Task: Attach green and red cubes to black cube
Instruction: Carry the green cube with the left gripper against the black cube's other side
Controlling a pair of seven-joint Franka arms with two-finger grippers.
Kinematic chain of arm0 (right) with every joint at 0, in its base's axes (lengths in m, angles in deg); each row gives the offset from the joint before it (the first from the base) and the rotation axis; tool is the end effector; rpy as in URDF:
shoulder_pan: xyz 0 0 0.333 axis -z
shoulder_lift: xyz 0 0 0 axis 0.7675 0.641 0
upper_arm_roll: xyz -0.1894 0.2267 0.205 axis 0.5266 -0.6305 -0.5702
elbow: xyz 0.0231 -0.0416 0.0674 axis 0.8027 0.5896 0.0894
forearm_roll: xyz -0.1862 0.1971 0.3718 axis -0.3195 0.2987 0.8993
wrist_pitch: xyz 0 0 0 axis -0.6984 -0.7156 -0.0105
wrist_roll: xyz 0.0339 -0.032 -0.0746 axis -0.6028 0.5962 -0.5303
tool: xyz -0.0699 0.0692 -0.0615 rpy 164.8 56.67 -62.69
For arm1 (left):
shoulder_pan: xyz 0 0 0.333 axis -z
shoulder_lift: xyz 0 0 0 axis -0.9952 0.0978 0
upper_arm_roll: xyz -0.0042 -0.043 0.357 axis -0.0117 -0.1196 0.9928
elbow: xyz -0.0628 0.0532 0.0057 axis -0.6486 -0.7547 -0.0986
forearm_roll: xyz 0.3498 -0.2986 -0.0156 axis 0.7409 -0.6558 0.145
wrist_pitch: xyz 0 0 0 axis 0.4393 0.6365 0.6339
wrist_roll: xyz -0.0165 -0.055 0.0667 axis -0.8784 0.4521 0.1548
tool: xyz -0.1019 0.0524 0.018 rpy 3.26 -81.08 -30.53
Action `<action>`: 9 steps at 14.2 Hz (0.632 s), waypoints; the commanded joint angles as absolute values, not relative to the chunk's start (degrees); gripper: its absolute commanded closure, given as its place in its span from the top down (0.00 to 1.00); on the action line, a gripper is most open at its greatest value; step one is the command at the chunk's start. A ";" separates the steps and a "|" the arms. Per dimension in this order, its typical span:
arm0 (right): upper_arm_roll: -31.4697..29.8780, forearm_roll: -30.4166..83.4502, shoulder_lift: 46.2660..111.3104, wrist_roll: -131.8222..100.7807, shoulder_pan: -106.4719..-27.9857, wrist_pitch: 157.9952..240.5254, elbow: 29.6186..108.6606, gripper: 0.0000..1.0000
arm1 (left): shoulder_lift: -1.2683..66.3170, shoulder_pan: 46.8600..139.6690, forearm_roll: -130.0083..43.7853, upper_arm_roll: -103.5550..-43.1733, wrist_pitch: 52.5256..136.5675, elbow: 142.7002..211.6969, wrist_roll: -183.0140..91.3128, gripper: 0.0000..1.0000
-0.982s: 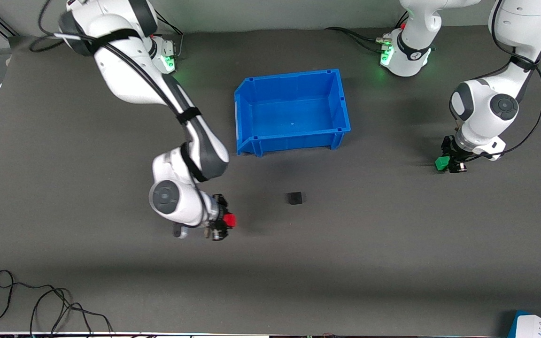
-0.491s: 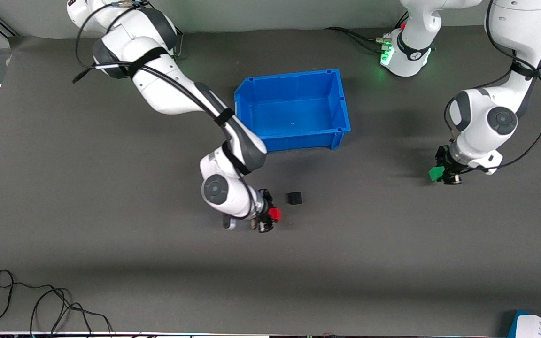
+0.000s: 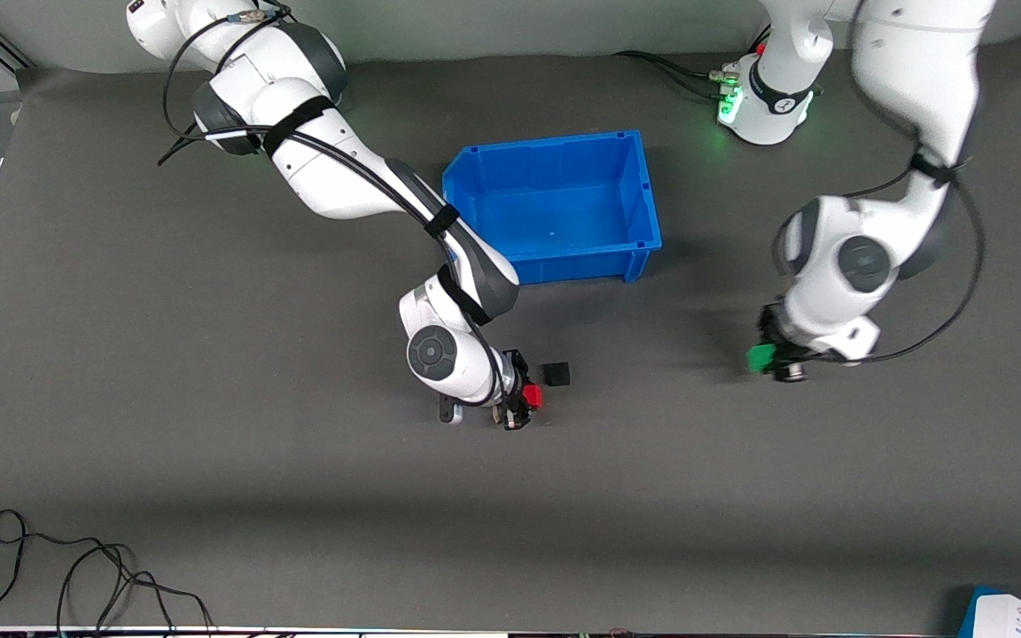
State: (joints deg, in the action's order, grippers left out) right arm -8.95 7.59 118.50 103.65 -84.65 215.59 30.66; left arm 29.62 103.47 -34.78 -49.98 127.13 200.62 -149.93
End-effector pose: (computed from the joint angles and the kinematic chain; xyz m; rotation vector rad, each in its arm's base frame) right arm 0.7090 0.5309 0.1394 -2.0647 2.0533 0.3602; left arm 0.6156 -0.1521 0.1967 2.0561 2.3111 0.0878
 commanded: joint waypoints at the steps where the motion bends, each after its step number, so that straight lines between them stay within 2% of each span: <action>1: -8.35 6.64 119.92 104.91 -86.08 214.95 28.65 0.16 | 32.92 108.55 -34.91 -49.06 125.05 194.92 -154.88 0.00; 6: -8.18 4.96 119.14 105.00 -87.21 208.98 28.74 0.15 | 38.96 114.88 -35.17 -50.11 115.21 181.14 -163.58 0.00; 9: -7.65 2.16 119.22 107.09 -88.10 206.69 28.83 0.15 | 42.49 116.21 -35.18 -51.96 113.61 176.20 -166.39 0.00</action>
